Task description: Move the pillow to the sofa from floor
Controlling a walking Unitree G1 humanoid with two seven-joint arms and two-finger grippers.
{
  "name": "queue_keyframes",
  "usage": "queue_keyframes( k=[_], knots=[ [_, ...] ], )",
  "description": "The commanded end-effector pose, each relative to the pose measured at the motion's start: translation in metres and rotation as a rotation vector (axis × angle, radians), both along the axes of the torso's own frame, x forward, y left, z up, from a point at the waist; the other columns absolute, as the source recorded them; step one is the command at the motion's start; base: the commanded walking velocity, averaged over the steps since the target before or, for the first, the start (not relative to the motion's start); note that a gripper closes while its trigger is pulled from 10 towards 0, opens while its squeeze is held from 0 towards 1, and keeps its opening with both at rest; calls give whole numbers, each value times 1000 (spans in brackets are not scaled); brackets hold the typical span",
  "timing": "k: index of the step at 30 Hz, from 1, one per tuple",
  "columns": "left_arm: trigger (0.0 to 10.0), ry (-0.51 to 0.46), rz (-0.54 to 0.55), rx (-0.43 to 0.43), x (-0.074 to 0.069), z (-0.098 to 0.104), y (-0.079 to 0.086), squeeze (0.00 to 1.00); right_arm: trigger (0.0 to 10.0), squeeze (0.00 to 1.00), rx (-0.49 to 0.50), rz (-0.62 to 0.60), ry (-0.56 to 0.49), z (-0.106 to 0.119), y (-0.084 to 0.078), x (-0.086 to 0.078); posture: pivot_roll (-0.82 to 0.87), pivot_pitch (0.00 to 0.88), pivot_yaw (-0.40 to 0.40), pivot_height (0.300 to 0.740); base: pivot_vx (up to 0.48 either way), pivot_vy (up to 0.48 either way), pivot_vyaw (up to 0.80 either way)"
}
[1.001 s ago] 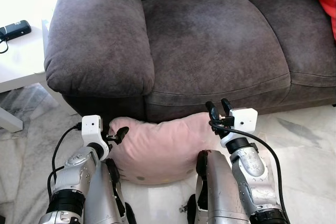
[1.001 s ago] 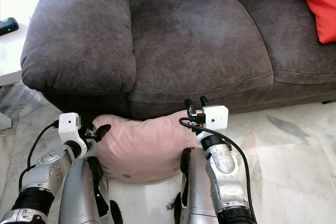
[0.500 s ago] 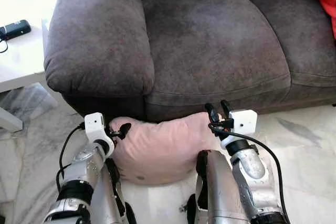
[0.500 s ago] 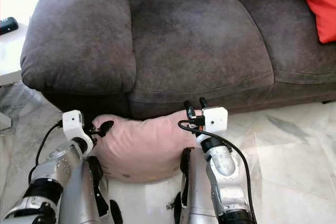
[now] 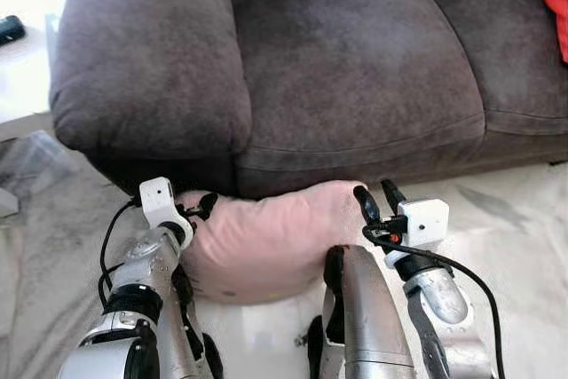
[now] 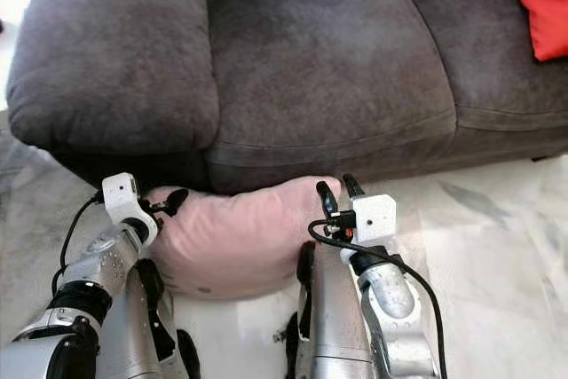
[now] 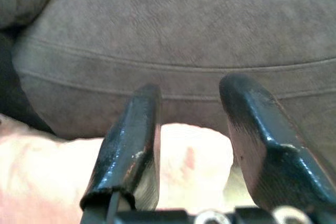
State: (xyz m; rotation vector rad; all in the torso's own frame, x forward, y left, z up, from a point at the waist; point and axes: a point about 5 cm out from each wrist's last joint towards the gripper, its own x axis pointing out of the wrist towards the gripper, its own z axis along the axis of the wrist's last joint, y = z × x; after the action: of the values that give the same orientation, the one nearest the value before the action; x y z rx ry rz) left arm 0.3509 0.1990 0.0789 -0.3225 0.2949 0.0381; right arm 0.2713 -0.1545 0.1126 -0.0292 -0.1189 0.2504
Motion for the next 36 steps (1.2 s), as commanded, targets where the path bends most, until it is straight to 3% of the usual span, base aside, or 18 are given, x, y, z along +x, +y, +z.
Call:
queue_keyframes(
  k=[1, 15, 16, 17, 18, 36],
  knots=[
    [10000, 52, 27, 6, -7, -13, 3, 0, 10000, 0, -6, 6, 8, 2, -3, -6, -89, 381, -107, 470, 0, 0, 0],
    [10000, -16, 189, 12, -2, -6, 15, 0, 10000, 0, -34, 50, 47, 12, -5, -20, -132, 425, -173, 470, 0, 0, 0],
    [6980, -15, 199, 9, -2, -6, 15, 0, 10000, 0, -35, 53, 49, 12, -5, -20, -134, 425, -177, 470, 0, 0, 0],
    [6980, -14, 210, 6, -2, -6, 15, 0, 10000, 0, -37, 56, 52, 13, -5, -20, -134, 425, -177, 470, 0, 0, 0],
    [0, -12, 211, 6, -2, -7, 15, 0, 10000, 0, -38, 56, 52, 13, -5, -20, -137, 424, -181, 470, 0, 0, 0],
    [0, 0, 189, 26, -4, -10, 18, 0, 10000, 0, -36, 57, 56, 16, -3, -14, -126, 416, -177, 470, 0, 0, 0]
  ],
)
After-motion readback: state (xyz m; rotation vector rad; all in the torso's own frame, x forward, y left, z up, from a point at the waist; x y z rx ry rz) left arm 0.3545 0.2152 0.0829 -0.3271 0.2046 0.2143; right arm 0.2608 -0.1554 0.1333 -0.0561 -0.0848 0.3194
